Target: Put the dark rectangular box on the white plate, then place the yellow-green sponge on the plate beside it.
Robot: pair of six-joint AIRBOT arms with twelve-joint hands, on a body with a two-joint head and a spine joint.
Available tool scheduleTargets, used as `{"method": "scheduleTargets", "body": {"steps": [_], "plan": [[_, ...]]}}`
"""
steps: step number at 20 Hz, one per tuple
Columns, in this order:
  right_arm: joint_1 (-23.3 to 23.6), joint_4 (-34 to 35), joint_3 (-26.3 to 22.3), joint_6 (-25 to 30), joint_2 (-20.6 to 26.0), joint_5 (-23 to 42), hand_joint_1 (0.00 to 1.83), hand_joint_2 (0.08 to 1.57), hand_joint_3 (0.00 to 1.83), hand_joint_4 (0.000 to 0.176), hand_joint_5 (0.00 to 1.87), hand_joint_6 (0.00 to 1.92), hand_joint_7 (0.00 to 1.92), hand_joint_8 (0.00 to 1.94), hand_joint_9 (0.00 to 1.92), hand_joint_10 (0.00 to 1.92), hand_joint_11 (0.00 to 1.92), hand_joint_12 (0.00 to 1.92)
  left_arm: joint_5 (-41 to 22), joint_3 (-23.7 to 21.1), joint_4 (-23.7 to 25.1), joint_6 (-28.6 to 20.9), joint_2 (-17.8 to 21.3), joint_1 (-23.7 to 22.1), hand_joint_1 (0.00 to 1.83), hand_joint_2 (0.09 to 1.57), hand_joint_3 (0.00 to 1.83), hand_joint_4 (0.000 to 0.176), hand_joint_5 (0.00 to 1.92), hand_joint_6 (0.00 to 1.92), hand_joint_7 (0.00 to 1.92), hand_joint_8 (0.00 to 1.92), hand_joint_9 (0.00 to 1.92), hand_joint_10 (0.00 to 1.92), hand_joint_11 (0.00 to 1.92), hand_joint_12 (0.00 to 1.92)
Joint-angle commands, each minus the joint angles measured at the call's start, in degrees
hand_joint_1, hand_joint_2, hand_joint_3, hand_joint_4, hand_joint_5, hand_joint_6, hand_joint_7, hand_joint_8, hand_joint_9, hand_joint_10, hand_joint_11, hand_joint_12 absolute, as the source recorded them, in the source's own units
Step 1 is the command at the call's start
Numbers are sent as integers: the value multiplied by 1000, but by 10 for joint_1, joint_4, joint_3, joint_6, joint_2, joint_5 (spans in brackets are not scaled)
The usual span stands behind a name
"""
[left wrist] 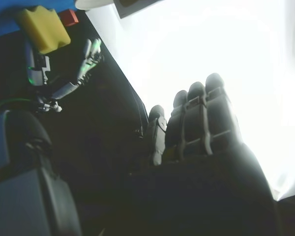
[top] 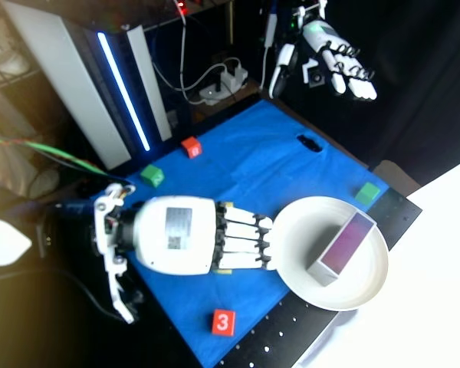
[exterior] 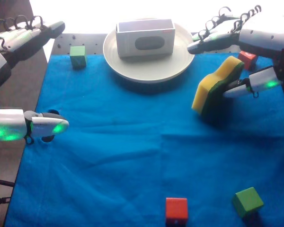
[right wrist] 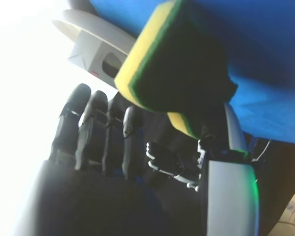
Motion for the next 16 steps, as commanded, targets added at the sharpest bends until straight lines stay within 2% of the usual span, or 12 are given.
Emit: {"method": "scheduleTargets", "body": {"steps": [1,2,4,5,6,7,8,9,10,13,15,16], "plan": [[9,14,2,3,-4,33,1098,939,0,48,468,8,338,1,340,9,34,782,-69,0,-2,-5,-3,-5,712,840,0,146,0,0,0,0,0,0,0,0],[10,6,3,3,-6,26,1098,939,0,48,468,8,338,1,340,9,34,782,-69,0,-1,-5,-3,-5,712,840,0,146,0,0,0,0,0,0,0,0],[12,-8,4,3,-9,18,1115,956,0,0,571,7,495,9,486,16,151,788,-69,0,0,-7,-4,-5,727,845,1,146,0,0,0,0,0,0,0,0],[12,-10,4,3,-10,16,1174,1045,5,0,995,666,959,67,934,161,507,1162,-69,0,0,-8,-4,-4,713,839,0,125,0,0,0,0,0,0,0,0],[12,-10,4,3,-10,16,1222,1080,5,0,948,969,1093,614,1080,275,702,1233,-69,0,0,-9,-4,-4,706,834,0,117,0,0,0,0,0,0,0,0],[12,-10,4,3,-10,16,1253,1071,3,0,956,963,1163,752,1103,771,852,1355,-69,0,1,-10,-5,-4,695,841,0,119,0,0,0,0,0,0,0,0],[12,-9,4,3,-10,16,1253,1071,3,0,956,963,1163,752,1103,771,852,1355,-69,0,1,-11,-6,-4,695,841,0,119,0,0,0,0,0,0,0,0],[12,-8,4,3,-10,16,1262,1066,1,0,983,912,1166,826,1048,1165,893,1511,-69,0,1,-11,-6,-3,689,850,4,122,0,0,0,0,0,0,0,0],[12,-4,4,3,-10,16,1186,1072,2,0,1042,911,1010,1417,1031,1696,983,1853,-69,0,1,-11,-7,-3,708,846,1,128,0,0,0,0,0,0,0,0],[15,21,4,3,-9,26,1178,1083,2,0,1023,945,1078,1651,1183,1887,1238,1918,-69,0,1,-13,-7,0,731,847,1,129,0,0,0,0,0,0,0,0],[19,41,4,3,-9,40,1245,1114,3,0,968,876,973,1306,931,1604,903,1866,-71,0,1,-15,-7,2,725,845,0,139,0,0,0,0,0,0,0,0],[23,53,4,3,-9,44,1245,1114,3,0,968,876,973,1306,931,1604,903,1866,-72,0,1,-15,-7,3,725,845,0,139,0,0,0,0,0,0,0,0]]}}
